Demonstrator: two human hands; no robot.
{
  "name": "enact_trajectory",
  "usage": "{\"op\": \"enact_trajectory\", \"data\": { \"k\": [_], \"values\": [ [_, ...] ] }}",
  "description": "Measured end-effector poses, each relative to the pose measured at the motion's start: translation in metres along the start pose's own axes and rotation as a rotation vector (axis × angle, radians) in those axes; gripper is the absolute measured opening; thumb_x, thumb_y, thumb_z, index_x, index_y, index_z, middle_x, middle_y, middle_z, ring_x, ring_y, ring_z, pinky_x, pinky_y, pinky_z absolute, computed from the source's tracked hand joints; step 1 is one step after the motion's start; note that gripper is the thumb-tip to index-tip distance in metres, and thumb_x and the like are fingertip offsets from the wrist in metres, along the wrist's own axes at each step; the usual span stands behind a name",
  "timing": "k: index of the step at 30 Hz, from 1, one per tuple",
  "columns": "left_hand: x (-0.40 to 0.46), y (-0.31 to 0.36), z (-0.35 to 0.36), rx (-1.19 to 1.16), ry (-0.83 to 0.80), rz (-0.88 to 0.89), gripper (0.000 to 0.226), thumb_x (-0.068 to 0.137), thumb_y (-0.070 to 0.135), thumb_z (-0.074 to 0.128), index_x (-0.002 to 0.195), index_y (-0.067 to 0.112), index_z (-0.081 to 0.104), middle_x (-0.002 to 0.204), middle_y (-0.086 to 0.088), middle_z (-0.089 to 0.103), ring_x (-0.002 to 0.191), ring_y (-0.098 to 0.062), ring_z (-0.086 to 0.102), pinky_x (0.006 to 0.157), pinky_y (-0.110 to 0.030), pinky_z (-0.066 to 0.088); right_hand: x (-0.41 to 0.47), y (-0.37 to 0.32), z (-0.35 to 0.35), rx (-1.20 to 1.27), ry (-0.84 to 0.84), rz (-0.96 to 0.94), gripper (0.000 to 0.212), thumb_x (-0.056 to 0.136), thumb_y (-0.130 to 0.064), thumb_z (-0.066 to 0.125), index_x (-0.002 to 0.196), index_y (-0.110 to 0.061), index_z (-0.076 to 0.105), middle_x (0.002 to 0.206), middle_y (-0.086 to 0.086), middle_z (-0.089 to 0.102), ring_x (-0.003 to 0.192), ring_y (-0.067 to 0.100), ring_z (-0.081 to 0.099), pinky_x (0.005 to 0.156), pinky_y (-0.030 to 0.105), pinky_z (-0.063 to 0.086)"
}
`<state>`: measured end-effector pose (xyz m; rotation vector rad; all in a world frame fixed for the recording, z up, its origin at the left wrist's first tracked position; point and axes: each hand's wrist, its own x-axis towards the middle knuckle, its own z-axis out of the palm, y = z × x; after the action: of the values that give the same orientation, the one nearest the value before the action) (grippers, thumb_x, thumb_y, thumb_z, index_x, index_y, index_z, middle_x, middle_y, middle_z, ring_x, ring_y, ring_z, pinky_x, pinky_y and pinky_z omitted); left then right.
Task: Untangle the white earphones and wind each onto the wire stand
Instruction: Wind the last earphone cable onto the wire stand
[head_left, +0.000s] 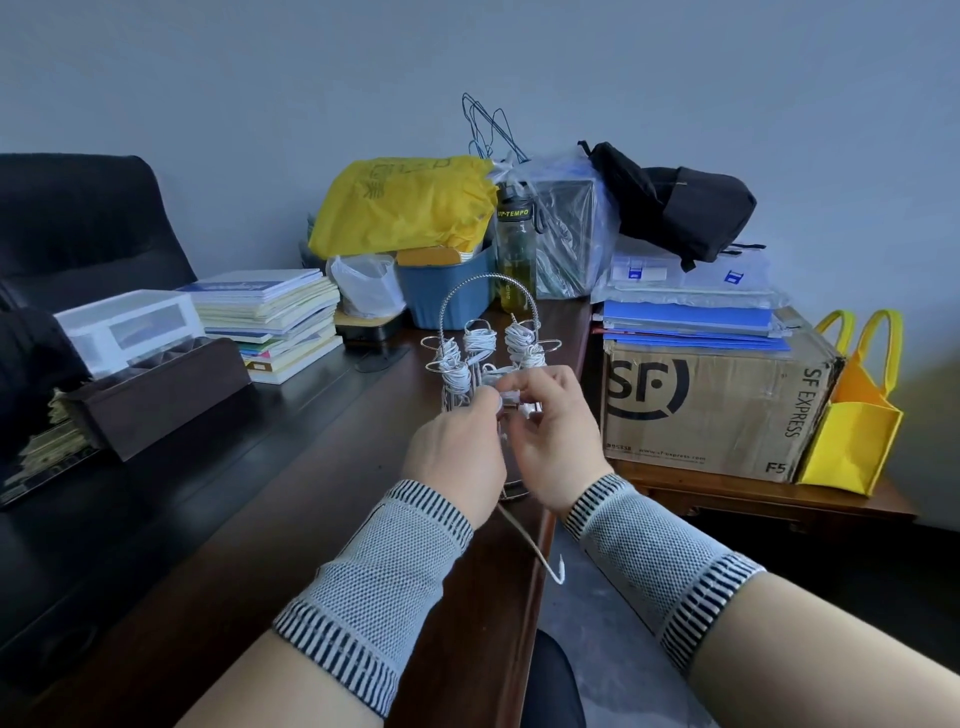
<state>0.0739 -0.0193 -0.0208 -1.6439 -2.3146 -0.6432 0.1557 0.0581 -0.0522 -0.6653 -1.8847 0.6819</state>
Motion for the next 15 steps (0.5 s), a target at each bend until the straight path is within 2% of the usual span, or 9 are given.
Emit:
{"op": "enact_trajectory", "data": {
  "k": [2,5,7,9,11,13,15],
  "values": [
    [0.001,0.000,-0.004,0.109,0.004,0.042,0.026,0.102,0.016,0.037,0.124,0.021,0.050,0.102,-0.005,0.068,0.097,-0.029,0.064,0.067,-0.032,0.034,0.001,0.004,0.002,-0.031,0.020,-0.053,0.031,0.084,0.003,0.061,0.100,-0.022,0.070,0.100,-0.004,0.047,0.089,-0.005,0.047,0.078,0.004,0.040],
    [0.005,-0.001,-0.011,0.180,-0.001,0.090,0.024,0.102,0.019,0.039,0.118,0.023,0.057,0.101,-0.003,0.068,0.098,-0.025,0.064,0.069,-0.032,0.037,0.004,0.008,0.005,-0.030,0.074,-0.091,0.022,0.082,0.000,0.068,0.096,-0.016,0.073,0.097,-0.004,0.047,0.089,-0.003,0.046,0.081,-0.001,0.034],
    [0.007,-0.005,-0.016,0.134,0.019,0.083,0.023,0.102,0.025,0.042,0.106,0.022,0.064,0.094,-0.001,0.070,0.093,-0.023,0.065,0.073,-0.034,0.046,0.007,0.008,0.005,-0.007,0.077,-0.061,0.016,0.081,-0.005,0.072,0.092,-0.016,0.074,0.095,-0.006,0.047,0.089,-0.008,0.046,0.082,-0.002,0.033],
    [0.009,-0.009,-0.020,0.009,0.036,0.033,0.025,0.100,0.032,0.046,0.095,0.023,0.069,0.081,0.001,0.071,0.082,-0.020,0.066,0.073,-0.036,0.052,0.009,0.007,0.004,0.013,0.066,-0.013,0.008,0.083,-0.012,0.073,0.089,-0.017,0.073,0.093,-0.009,0.046,0.087,-0.009,0.047,0.082,0.004,0.038],
    [0.012,-0.015,-0.023,-0.167,0.027,-0.016,0.028,0.096,0.034,0.052,0.078,0.022,0.069,0.069,0.002,0.069,0.070,-0.017,0.064,0.065,-0.034,0.051,0.010,0.004,0.003,0.051,0.064,0.051,0.002,0.086,-0.018,0.071,0.085,-0.020,0.071,0.092,-0.011,0.047,0.086,-0.007,0.049,0.082,0.014,0.045],
    [0.014,-0.020,-0.026,-0.297,0.011,-0.044,0.033,0.095,0.034,0.055,0.068,0.017,0.066,0.058,0.002,0.064,0.056,-0.015,0.056,0.055,-0.030,0.044,0.011,0.003,0.002,0.116,0.085,0.127,0.009,0.088,-0.021,0.068,0.079,-0.024,0.067,0.094,-0.007,0.053,0.085,-0.003,0.053,0.085,0.021,0.047],
    [0.018,-0.027,-0.026,-0.417,0.006,-0.075,0.035,0.093,0.035,0.059,0.067,0.013,0.066,0.057,-0.003,0.061,0.052,-0.017,0.051,0.057,-0.032,0.044,0.014,0.004,0.001,0.207,0.121,0.234,0.016,0.089,-0.022,0.067,0.074,-0.028,0.063,0.093,-0.002,0.061,0.081,0.006,0.058,0.086,0.030,0.051]
  ]
}}
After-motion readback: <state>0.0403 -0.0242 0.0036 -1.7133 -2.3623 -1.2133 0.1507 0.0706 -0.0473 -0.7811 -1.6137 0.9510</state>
